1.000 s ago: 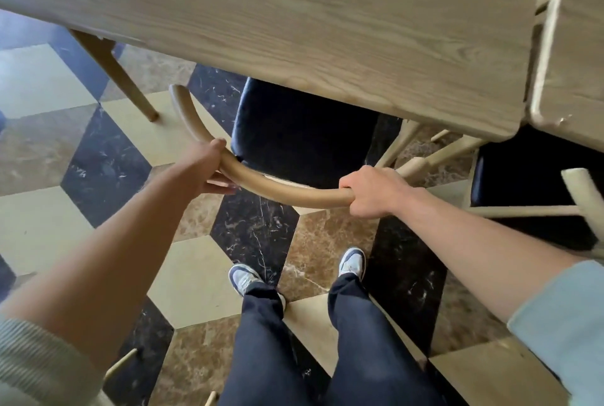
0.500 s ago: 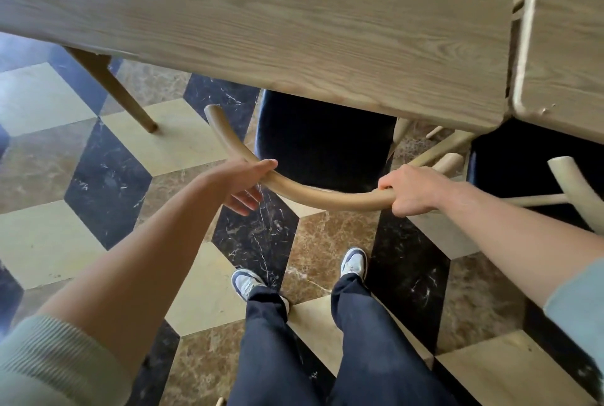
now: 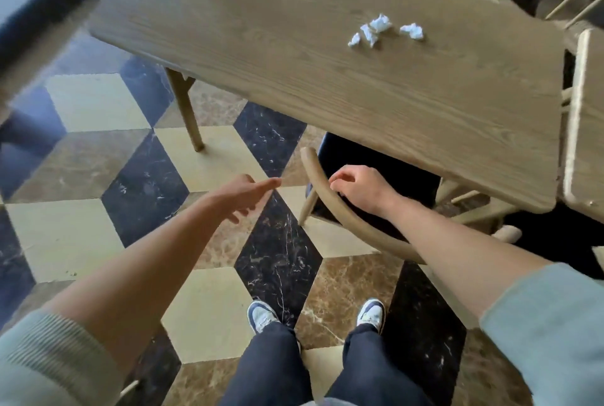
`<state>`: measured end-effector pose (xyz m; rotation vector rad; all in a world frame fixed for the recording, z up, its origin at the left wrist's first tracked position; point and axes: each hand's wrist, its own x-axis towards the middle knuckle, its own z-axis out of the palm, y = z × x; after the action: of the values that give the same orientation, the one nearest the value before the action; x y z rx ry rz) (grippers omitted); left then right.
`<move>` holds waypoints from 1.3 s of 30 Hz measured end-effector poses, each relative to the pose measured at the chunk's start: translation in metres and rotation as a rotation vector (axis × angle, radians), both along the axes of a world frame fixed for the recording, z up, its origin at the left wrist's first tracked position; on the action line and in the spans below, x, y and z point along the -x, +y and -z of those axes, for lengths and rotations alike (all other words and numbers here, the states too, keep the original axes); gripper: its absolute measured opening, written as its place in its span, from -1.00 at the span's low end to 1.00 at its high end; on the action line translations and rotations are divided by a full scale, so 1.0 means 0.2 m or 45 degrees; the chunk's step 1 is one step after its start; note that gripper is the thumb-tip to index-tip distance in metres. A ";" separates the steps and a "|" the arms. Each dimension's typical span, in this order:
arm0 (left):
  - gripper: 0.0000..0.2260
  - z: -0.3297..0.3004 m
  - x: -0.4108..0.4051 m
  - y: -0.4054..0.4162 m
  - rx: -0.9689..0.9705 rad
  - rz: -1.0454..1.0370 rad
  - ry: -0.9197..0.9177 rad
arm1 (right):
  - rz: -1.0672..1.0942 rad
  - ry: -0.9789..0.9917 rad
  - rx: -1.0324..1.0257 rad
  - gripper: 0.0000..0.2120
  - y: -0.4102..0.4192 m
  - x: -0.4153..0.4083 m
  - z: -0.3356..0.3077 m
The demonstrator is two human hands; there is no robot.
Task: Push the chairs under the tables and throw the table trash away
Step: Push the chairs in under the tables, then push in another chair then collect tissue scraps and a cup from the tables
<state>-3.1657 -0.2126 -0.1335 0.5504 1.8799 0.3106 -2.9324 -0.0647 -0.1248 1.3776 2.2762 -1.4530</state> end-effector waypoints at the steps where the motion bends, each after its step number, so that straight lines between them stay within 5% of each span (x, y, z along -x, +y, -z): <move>1: -0.42 -0.02 0.12 -0.05 -0.012 -0.009 0.034 | -0.041 0.015 -0.013 -0.74 -0.03 0.14 -0.02; 10: -0.60 -0.30 1.25 -0.62 -0.188 -0.129 0.306 | -0.489 0.063 -0.112 -0.96 -0.29 1.52 -0.19; 17: -0.48 -0.38 2.19 -0.55 -0.196 -0.288 0.431 | -0.753 0.097 -0.161 -0.90 -0.15 2.60 -0.16; 25: -0.41 -0.54 3.28 -0.27 0.036 -0.289 0.436 | -0.694 0.247 -0.095 -0.81 0.13 3.80 -0.20; 34: -0.42 -0.47 4.47 0.36 -0.092 -0.014 0.521 | -0.464 0.062 -0.062 -0.88 0.68 4.72 -0.14; 39: -0.46 -0.47 5.05 0.87 -0.209 0.007 0.283 | -0.266 -0.048 -0.172 -0.84 1.10 5.09 -0.25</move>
<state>-4.1751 -0.0395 -0.0403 0.7254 2.0780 0.4166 -3.9506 0.1552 -0.0746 1.1454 2.4476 -1.2210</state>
